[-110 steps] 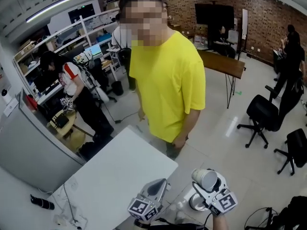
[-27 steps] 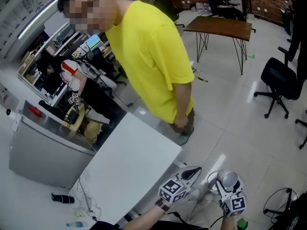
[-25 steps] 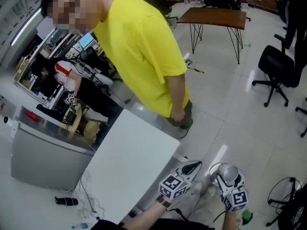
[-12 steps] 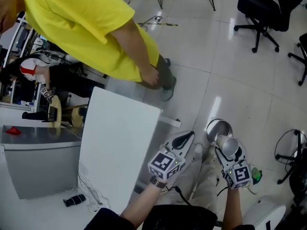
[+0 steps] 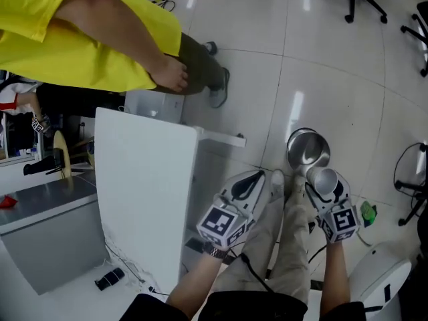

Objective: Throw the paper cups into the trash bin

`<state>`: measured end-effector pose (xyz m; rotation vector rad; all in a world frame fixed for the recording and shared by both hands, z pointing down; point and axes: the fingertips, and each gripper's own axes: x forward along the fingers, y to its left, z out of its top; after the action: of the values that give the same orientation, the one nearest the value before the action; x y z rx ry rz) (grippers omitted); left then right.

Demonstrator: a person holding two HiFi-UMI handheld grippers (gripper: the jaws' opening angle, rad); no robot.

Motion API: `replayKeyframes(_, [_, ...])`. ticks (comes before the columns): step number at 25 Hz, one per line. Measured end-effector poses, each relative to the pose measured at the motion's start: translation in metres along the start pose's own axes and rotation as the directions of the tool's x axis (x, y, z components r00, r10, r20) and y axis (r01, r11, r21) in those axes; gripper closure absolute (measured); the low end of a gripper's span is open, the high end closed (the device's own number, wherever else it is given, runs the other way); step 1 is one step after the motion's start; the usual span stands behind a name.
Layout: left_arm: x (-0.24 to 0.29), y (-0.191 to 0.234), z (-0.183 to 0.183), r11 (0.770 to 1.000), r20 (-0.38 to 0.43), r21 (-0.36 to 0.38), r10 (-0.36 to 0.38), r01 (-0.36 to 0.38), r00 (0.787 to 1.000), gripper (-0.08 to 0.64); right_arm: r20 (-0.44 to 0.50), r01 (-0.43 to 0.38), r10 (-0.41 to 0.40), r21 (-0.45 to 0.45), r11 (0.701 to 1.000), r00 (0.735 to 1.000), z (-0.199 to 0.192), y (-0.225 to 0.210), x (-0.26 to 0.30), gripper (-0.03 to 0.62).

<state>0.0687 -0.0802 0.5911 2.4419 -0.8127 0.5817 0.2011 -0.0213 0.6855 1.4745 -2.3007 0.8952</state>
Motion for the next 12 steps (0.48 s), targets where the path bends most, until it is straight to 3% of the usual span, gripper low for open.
replayKeyframes(4, [0.027, 0.012, -0.035, 1.0, -0.041, -0.026, -0.012, 0.011, 0.999, 0.558, -0.028, -0.014, 0.014, 0.012, 1.0, 0.999, -0.025, -0.012, 0.034, 0.256])
replayKeyframes(8, [0.049, 0.013, -0.061, 0.999, -0.027, -0.01, -0.037, 0.037, 0.999, 0.558, -0.044, -0.012, 0.014, 0.041, 0.999, 0.999, -0.055, -0.027, 0.064, 0.256])
replayKeyframes(12, [0.071, 0.016, -0.086, 0.997, -0.055, -0.049, -0.061, 0.059, 0.997, 0.558, -0.082, -0.013, 0.018, 0.058, 0.998, 0.997, -0.09, -0.045, 0.1, 0.256])
